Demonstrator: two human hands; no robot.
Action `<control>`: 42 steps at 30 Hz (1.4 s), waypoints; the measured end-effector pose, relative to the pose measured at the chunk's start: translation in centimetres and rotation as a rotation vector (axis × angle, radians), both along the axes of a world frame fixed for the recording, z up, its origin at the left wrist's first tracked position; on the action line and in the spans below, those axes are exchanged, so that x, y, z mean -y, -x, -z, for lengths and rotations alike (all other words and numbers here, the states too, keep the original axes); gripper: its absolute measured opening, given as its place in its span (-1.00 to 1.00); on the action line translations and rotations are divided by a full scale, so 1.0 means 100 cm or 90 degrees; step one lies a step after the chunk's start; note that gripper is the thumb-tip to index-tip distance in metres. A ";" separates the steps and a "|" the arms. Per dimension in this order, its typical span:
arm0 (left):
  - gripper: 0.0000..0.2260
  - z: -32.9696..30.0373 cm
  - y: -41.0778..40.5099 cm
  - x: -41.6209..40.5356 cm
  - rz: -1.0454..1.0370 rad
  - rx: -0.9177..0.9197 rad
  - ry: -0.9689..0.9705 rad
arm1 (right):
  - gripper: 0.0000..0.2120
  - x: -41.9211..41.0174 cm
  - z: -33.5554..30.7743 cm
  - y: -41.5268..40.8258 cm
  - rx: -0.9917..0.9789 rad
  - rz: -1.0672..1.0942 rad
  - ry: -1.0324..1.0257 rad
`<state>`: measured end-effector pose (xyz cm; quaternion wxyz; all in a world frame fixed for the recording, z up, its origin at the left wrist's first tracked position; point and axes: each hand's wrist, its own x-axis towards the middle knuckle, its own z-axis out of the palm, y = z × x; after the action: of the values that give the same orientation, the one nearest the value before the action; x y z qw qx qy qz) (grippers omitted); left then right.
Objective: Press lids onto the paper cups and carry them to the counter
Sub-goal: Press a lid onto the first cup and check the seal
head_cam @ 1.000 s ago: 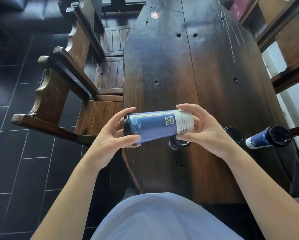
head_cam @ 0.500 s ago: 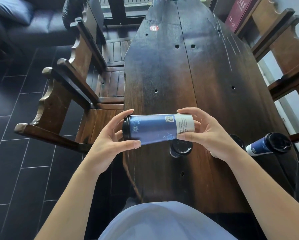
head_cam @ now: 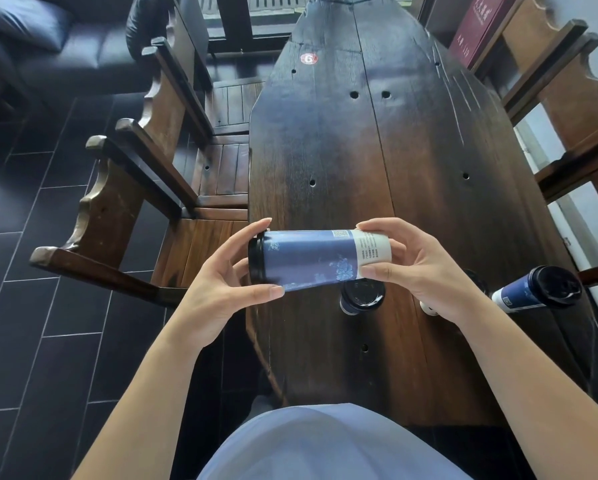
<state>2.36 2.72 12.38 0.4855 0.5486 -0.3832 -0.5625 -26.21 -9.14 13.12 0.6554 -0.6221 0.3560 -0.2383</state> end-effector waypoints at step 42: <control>-0.20 0.000 -0.004 -0.005 0.003 -0.050 0.008 | -0.31 -0.003 0.005 -0.007 0.002 -0.007 -0.008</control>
<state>2.73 3.20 12.35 0.5021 0.5222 -0.3689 -0.5823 -25.52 -8.81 12.62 0.6614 -0.6194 0.3528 -0.2334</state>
